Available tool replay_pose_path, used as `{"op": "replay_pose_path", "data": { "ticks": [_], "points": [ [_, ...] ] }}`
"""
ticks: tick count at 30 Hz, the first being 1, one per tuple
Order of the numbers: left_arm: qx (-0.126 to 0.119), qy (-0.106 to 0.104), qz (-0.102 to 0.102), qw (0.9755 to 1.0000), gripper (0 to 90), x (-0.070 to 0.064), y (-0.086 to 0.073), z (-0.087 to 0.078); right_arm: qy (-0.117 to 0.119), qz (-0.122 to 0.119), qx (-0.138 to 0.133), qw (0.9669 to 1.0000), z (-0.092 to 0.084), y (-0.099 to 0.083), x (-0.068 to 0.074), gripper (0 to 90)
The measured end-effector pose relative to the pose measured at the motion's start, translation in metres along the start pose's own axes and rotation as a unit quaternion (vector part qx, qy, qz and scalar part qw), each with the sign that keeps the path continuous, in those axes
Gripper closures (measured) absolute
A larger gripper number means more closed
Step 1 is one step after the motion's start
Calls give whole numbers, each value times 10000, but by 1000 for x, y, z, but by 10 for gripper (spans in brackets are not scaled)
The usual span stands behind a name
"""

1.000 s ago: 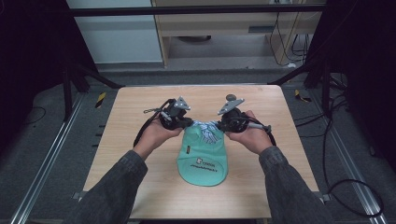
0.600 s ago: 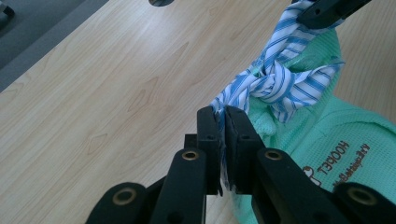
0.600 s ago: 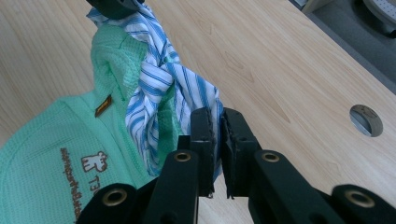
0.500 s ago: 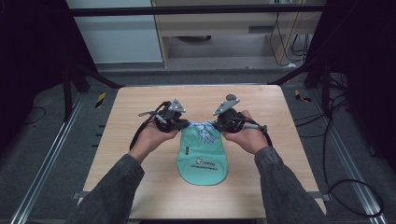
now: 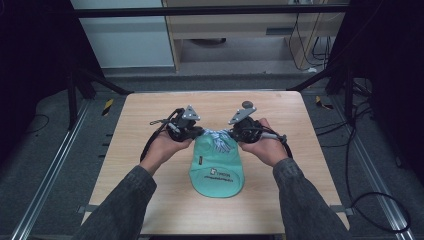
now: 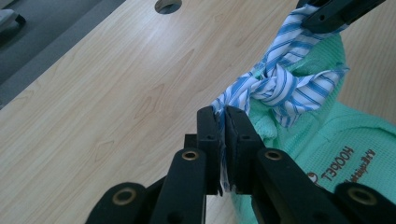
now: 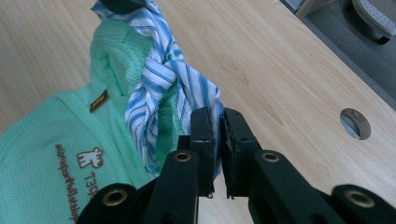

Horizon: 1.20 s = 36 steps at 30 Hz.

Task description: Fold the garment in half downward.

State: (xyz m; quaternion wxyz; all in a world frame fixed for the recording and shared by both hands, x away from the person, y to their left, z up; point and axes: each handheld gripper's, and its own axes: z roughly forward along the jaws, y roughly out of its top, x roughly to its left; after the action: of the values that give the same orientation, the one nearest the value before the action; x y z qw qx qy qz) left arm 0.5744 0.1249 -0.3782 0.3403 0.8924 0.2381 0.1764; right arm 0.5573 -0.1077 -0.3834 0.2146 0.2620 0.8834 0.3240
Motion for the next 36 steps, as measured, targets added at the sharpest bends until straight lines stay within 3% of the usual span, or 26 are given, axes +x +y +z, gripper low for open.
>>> {"op": "replay_pose_path", "data": {
  "ticks": [3,15,20,30,36],
  "points": [
    [-1,69,24,10000,850,-2,1,2,-12,22,-13,10000,2,-2,-3,839],
    [-66,183,376,9991,850,-25,-6,-5,-47,-57,-170,9998,-6,-21,13,838],
    [-121,146,292,9994,850,-23,-7,-6,-73,-50,-213,9997,-5,-19,12,839],
    [-169,175,373,9990,849,-33,-15,-13,-86,-166,-196,9996,-6,-23,21,836],
    [-190,85,246,9995,849,-31,-24,-13,-40,-262,-164,9995,-4,-23,25,834]
  ]
}}
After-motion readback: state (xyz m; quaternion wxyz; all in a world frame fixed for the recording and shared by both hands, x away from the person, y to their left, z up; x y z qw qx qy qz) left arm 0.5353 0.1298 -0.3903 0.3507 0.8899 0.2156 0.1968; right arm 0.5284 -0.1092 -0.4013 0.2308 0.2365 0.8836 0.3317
